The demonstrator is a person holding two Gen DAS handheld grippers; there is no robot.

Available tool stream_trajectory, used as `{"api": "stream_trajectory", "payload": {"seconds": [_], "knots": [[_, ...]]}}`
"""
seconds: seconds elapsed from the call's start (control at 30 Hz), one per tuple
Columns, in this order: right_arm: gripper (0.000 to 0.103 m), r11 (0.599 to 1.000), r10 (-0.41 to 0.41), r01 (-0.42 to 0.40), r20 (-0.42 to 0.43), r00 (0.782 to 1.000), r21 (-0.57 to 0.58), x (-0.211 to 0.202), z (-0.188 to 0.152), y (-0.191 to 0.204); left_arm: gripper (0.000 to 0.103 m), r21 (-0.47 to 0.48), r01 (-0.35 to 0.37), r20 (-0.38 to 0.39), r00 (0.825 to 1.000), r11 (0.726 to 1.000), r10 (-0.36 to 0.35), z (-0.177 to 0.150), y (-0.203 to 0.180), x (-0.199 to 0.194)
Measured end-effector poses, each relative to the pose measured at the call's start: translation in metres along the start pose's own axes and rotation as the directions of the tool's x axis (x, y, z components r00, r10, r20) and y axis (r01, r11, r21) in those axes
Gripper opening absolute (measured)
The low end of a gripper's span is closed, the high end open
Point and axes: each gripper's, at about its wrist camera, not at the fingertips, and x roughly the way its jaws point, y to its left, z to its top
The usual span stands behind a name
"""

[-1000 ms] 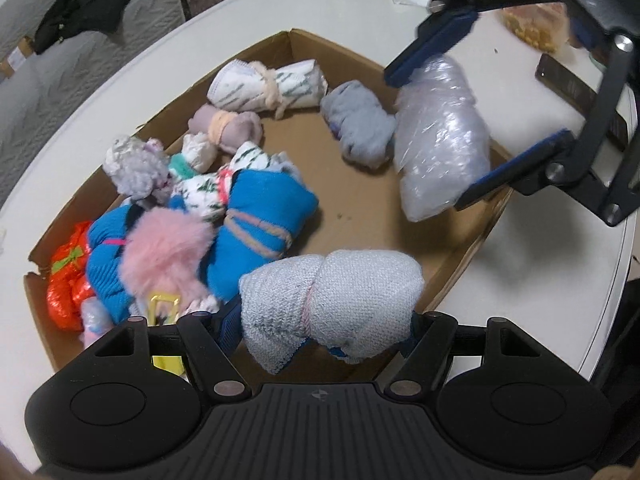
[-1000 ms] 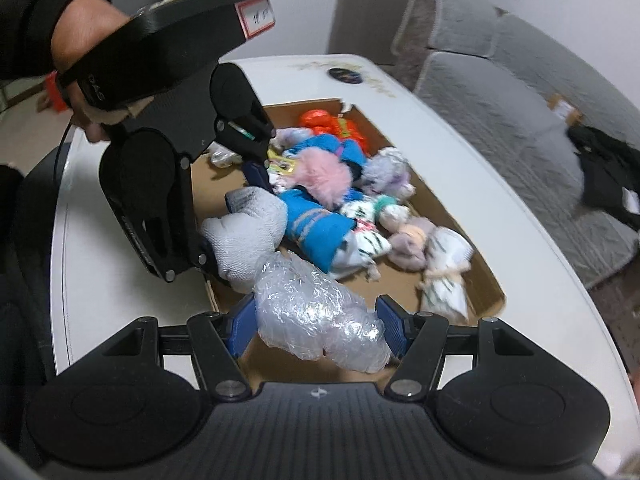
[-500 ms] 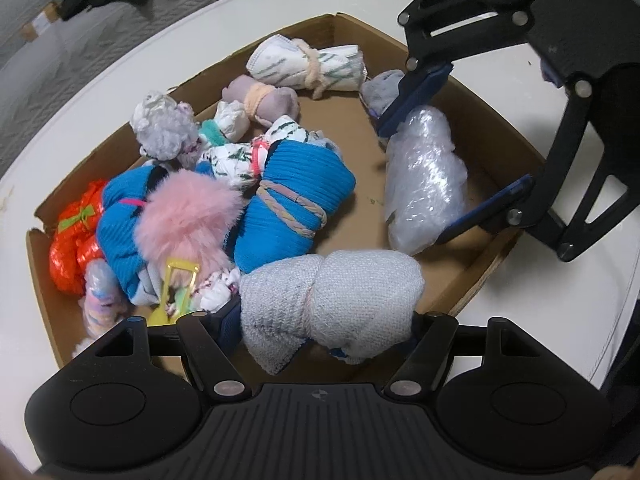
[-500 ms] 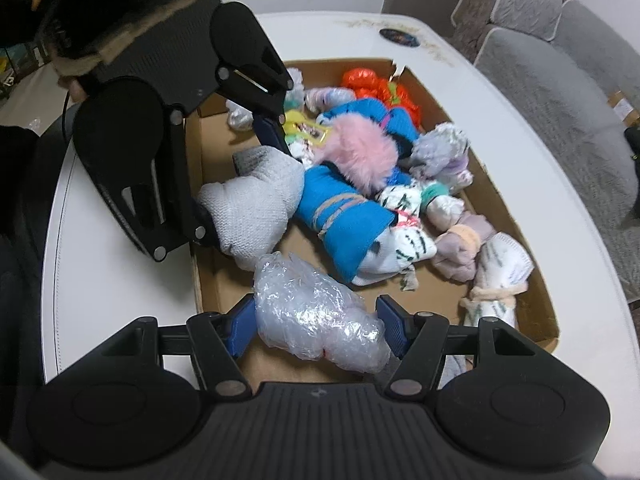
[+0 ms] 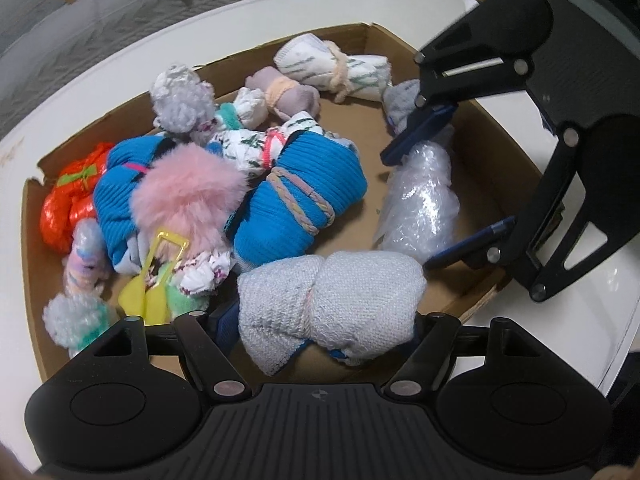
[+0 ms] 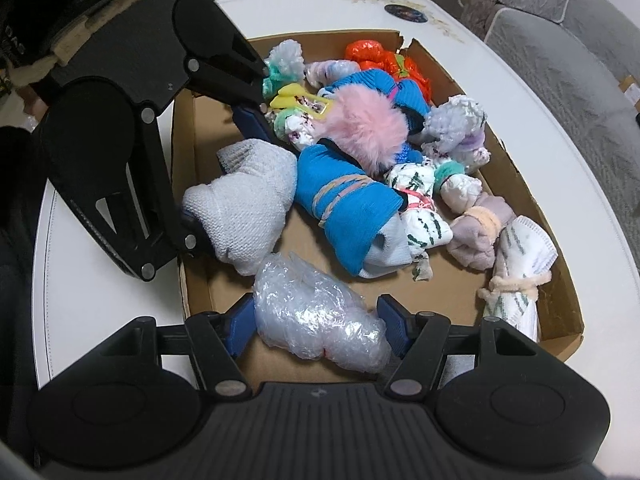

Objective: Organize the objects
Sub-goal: 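Carry both bundles into the box and open both tools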

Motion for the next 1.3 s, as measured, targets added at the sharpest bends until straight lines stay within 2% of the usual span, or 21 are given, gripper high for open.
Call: {"api": "stream_trajectory", "payload": {"seconds": [0.37,0.63,0.87,1.0,1.1,1.3], "knots": [[0.063,0.999,-0.013,0.015,-0.027,1.0,0.044,0.008,-0.007,0.002,0.088,-0.093,-0.009,0.023,1.0,0.996,0.011,-0.006,0.005,-0.004],[0.068,0.993,-0.022,0.026,-0.031,0.999,0.112,0.004,-0.011,0.002,0.103,-0.191,-0.035,0.037,0.998,0.981,0.043,-0.01,0.0,0.005],[0.068,0.979,-0.079,0.087,-0.046,0.996,0.186,0.004,-0.012,0.01,0.102,-0.273,-0.04,0.048,0.997,0.961,0.055,-0.013,0.002,0.01],[0.073,0.979,-0.086,0.09,-0.028,0.996,0.182,-0.005,-0.014,0.013,0.102,-0.284,-0.042,0.049,0.997,0.958,0.058,-0.015,0.001,0.006],[0.085,0.98,-0.096,0.098,-0.021,0.995,0.176,-0.012,-0.015,0.017,0.102,-0.286,-0.06,0.063,0.995,0.956,0.082,-0.017,-0.004,-0.003],[0.086,0.968,-0.133,0.135,-0.021,0.991,0.212,-0.019,-0.016,0.021,0.102,-0.327,-0.082,0.082,0.99,0.942,0.115,-0.02,-0.009,-0.008]]}}
